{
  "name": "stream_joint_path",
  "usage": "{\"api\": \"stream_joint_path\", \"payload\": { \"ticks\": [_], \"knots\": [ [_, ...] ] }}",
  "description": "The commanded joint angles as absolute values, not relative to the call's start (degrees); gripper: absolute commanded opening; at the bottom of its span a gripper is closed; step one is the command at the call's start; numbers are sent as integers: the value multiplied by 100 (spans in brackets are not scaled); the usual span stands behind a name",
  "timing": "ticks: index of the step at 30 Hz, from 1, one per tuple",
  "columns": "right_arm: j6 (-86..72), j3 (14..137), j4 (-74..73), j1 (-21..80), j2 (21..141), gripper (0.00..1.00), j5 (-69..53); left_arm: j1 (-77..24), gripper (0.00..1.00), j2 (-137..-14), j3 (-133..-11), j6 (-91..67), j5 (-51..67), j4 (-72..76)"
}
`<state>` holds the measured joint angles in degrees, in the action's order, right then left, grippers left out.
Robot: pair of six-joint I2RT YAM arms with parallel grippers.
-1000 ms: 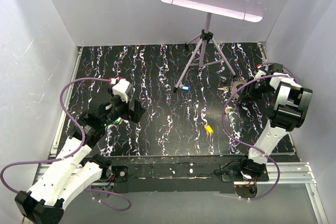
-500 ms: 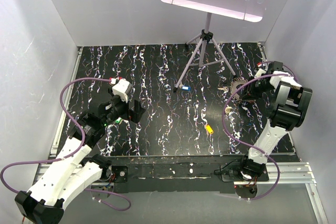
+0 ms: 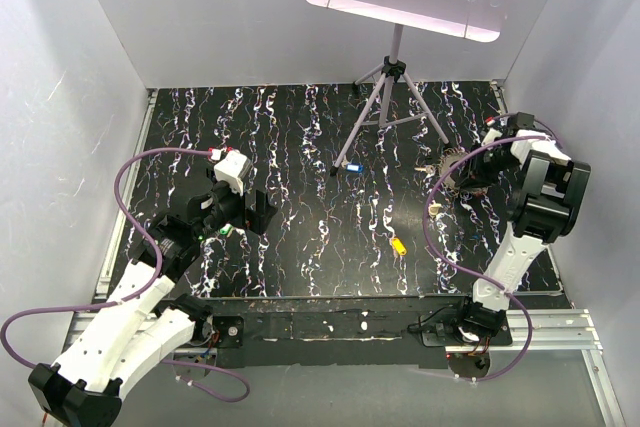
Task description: Put the keys on the keyring
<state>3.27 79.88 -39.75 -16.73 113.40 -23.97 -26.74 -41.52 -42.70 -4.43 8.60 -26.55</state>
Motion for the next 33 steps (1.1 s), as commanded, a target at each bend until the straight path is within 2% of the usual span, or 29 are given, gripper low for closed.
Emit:
{"api": "stream_joint_path", "payload": {
  "ticks": [1, 33],
  "knots": [
    [413, 8244, -4219, -1582, 11408, 28, -2268, -2637, 98, -4148, -4236, -360, 897, -2566],
    [466, 8552, -4658, -1441, 11619, 26, -1943, -2619, 98, -4175, -4228, -360, 905, -2575]
  ]
}}
